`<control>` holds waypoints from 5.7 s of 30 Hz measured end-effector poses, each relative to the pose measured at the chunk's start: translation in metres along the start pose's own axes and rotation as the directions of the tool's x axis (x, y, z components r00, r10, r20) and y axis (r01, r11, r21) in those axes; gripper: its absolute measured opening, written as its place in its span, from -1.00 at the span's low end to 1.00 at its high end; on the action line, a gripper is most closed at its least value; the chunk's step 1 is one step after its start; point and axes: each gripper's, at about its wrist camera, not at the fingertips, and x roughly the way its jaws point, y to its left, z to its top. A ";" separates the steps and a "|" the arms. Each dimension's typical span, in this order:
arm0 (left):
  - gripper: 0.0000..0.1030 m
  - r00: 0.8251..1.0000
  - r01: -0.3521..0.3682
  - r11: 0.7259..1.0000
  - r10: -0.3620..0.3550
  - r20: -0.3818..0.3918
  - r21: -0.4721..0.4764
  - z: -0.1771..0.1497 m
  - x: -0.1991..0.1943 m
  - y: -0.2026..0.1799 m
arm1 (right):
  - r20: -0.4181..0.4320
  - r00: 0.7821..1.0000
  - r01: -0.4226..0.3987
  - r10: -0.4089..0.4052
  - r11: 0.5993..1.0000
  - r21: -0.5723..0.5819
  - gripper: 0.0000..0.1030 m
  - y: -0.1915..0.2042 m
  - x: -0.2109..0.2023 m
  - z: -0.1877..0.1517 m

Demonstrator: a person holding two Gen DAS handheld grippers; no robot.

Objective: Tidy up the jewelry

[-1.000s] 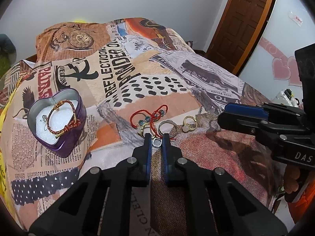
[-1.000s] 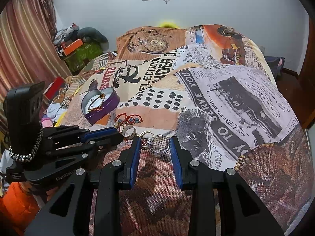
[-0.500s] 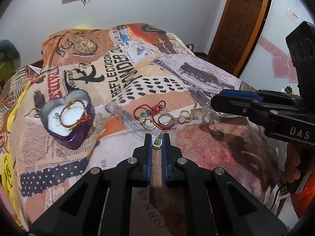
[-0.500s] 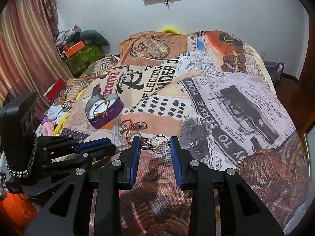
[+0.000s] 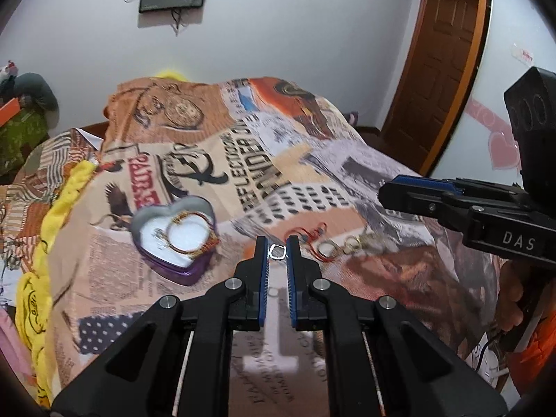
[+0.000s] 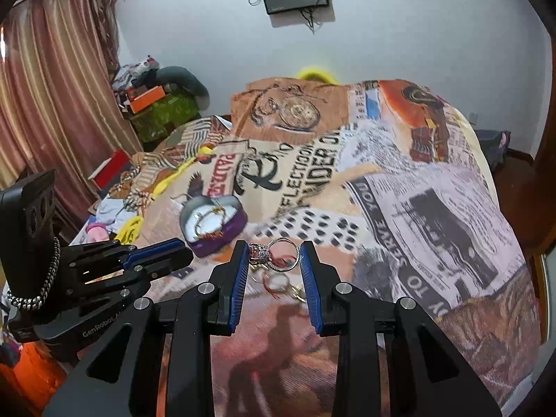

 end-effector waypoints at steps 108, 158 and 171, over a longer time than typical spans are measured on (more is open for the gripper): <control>-0.29 0.998 -0.059 0.998 0.058 -0.035 -0.025 0.026 0.017 0.032 | -0.027 0.990 0.132 -0.135 0.988 -0.084 -0.35 -0.004 0.013 0.033; -0.54 0.979 0.081 0.996 -0.075 -0.188 0.024 -0.003 0.083 -0.008 | -0.198 0.980 -0.006 -0.004 0.999 -0.050 -0.74 -0.028 0.057 -0.029; -0.91 0.978 0.114 0.993 -0.115 -0.177 -0.016 -0.002 0.087 -0.008 | -0.192 0.981 0.019 -0.031 0.998 -0.067 -0.84 -0.029 0.047 -0.033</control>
